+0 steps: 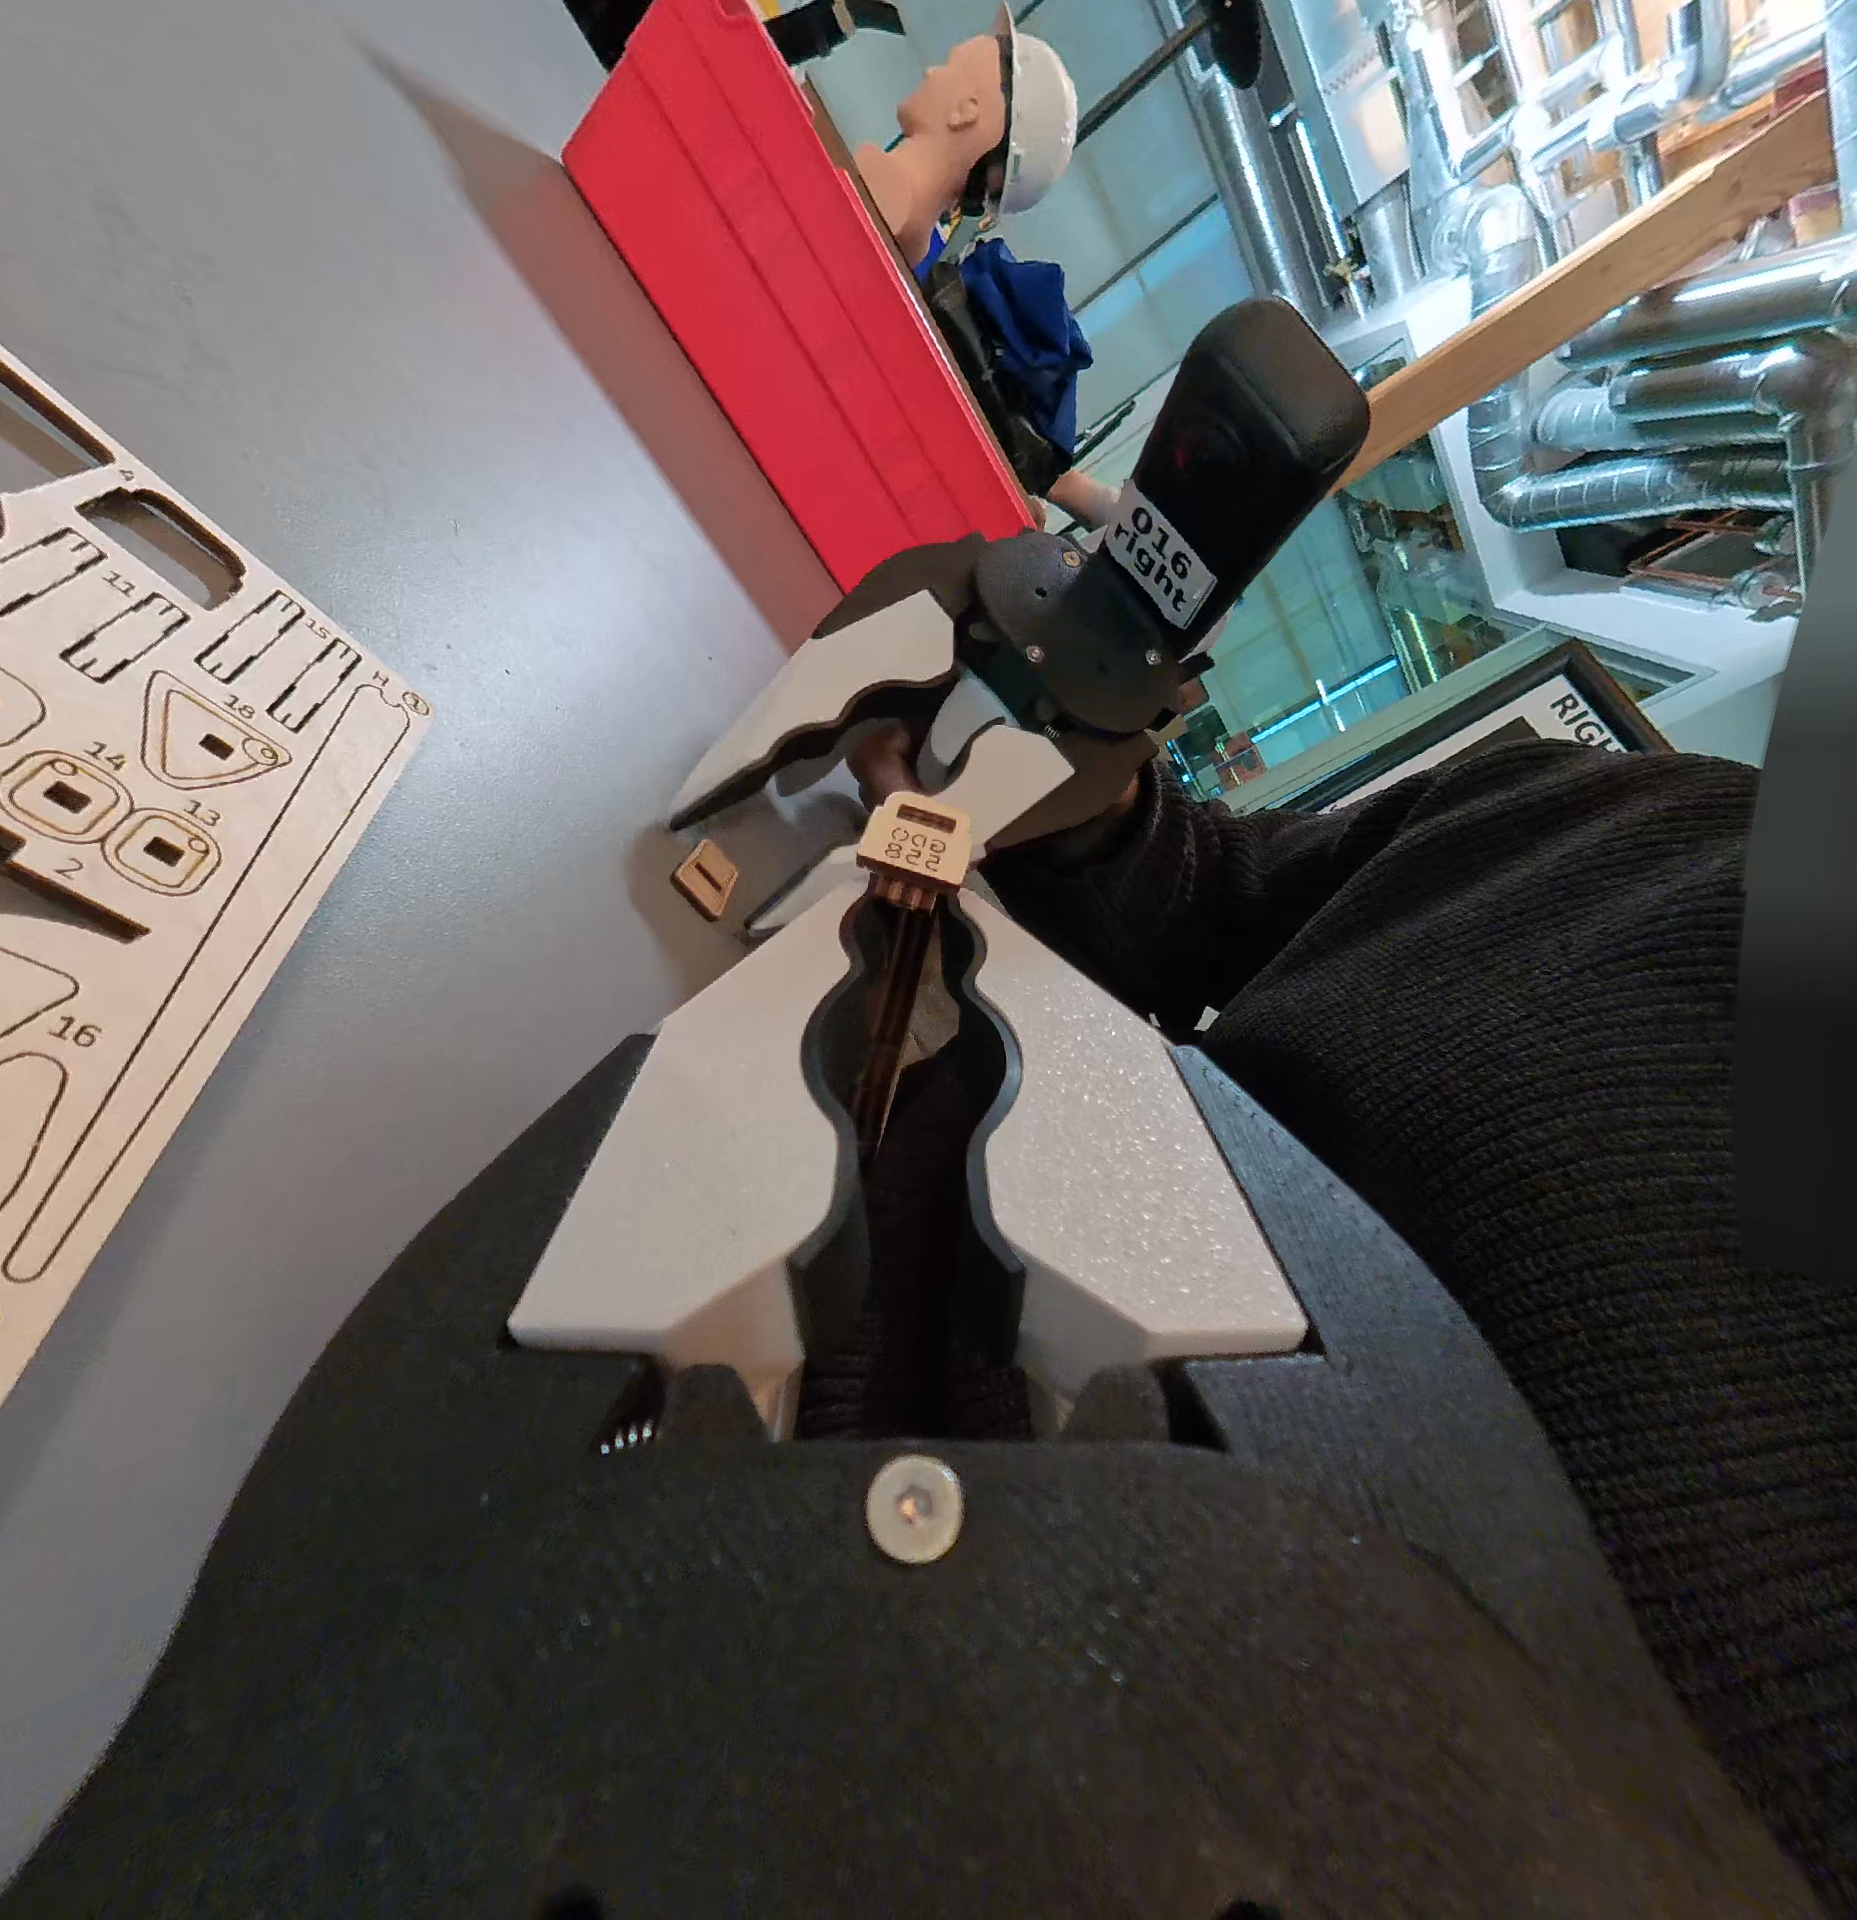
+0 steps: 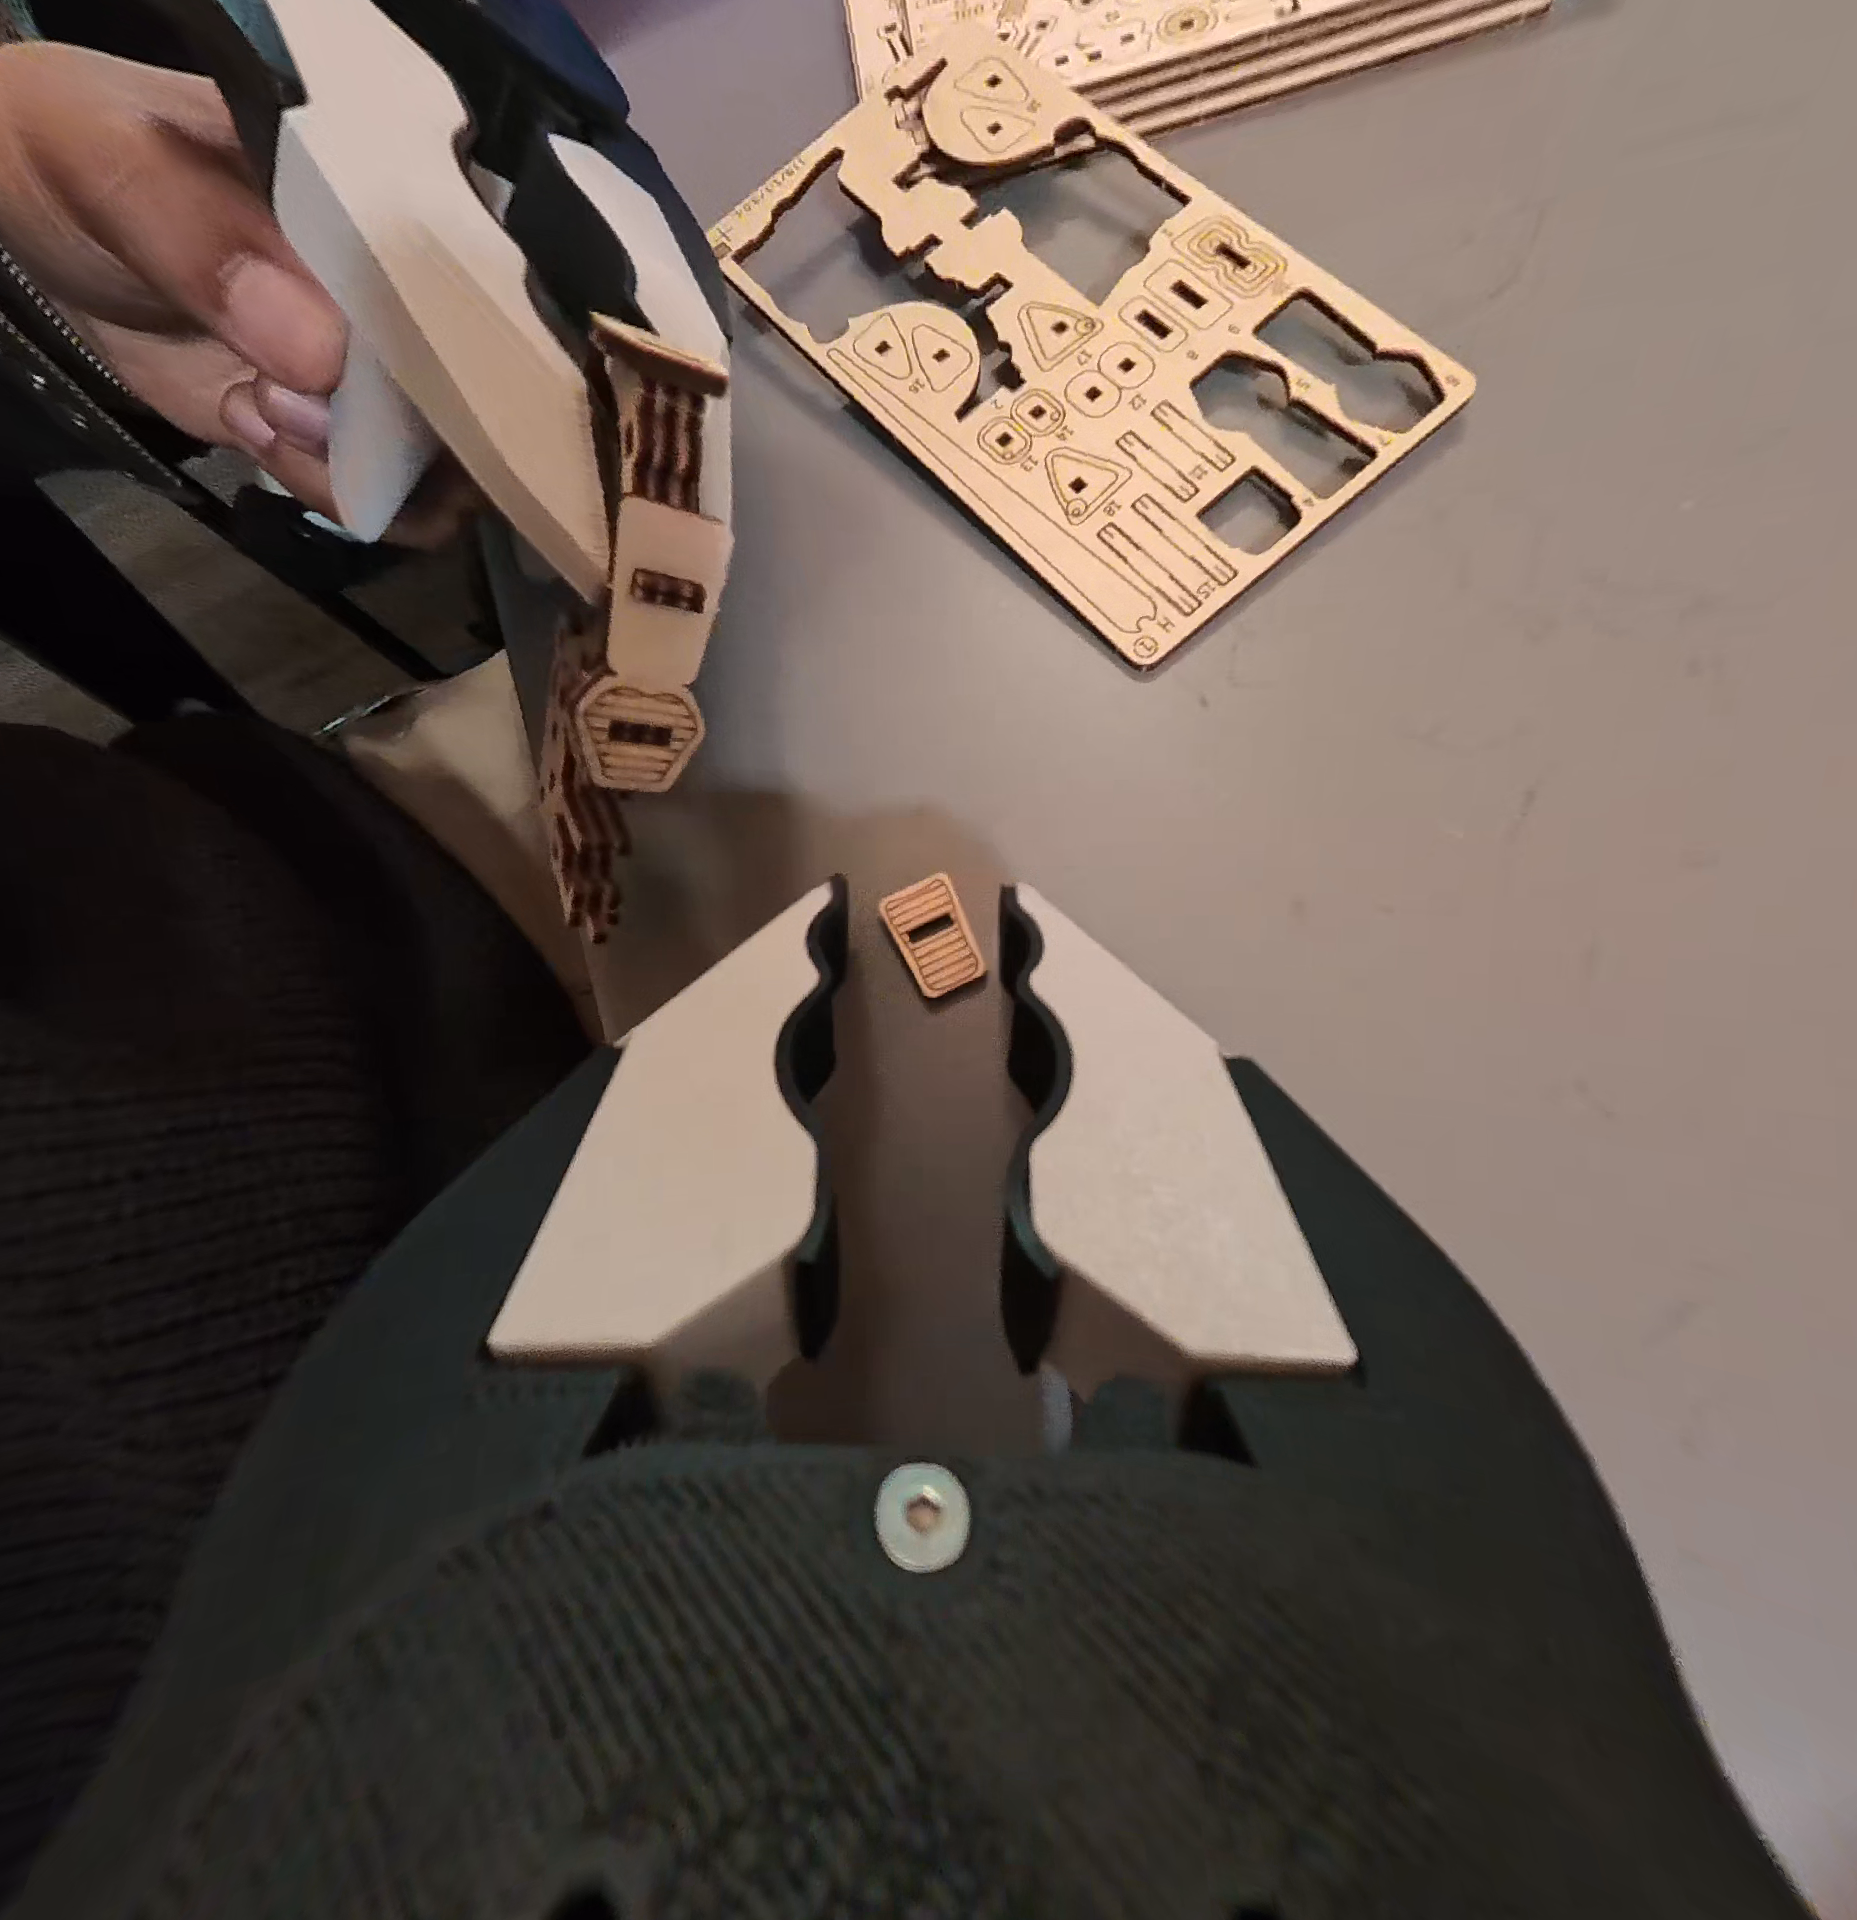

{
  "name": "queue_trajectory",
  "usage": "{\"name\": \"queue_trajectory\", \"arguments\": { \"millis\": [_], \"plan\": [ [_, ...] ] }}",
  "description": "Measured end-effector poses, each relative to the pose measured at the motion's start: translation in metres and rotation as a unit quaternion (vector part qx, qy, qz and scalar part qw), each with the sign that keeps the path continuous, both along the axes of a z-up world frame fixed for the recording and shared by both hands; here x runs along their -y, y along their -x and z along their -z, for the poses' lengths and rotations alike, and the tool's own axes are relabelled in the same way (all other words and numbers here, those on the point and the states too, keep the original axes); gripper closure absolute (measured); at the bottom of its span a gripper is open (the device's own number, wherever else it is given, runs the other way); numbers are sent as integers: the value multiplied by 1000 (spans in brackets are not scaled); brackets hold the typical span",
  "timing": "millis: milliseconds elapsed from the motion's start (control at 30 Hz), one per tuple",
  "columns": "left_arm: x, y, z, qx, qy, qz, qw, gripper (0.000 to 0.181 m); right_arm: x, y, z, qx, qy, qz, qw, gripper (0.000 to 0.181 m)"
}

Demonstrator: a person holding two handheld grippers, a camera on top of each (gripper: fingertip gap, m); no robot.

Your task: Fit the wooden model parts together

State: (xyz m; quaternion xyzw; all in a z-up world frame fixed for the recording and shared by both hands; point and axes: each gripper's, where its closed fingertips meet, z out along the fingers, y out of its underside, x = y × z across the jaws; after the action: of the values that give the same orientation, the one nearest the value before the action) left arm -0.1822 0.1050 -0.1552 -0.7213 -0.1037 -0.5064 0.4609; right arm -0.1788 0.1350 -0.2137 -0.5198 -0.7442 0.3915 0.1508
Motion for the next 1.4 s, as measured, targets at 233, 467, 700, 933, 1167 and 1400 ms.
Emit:
{"name": "queue_trajectory", "arguments": {
  "millis": [233,467,700,933,1167,1400],
  "plan": [
    [0,0,0,2,1,1,1000,175,1,-1,-26,-55,46,-35,997,143],
    [2,-5,1,-5,3,11,1000,175,-5,-3,-15,-54,7,-60,997,155],
    [3,-8,1,-5,4,16,1000,175,-4,-2,3,-30,-47,-69,996,164],
    [1,-4,-1,-3,-4,2,1000,175,-5,10,-27,-96,6,-32,995,168],
    [-2,22,-33,9,-98,-71,993,175,0,22,-104,-167,303,63,936,168],
    [-6,18,-40,-10,-130,-83,988,175,10,28,-107,-141,400,81,902,169]
  ]
}}
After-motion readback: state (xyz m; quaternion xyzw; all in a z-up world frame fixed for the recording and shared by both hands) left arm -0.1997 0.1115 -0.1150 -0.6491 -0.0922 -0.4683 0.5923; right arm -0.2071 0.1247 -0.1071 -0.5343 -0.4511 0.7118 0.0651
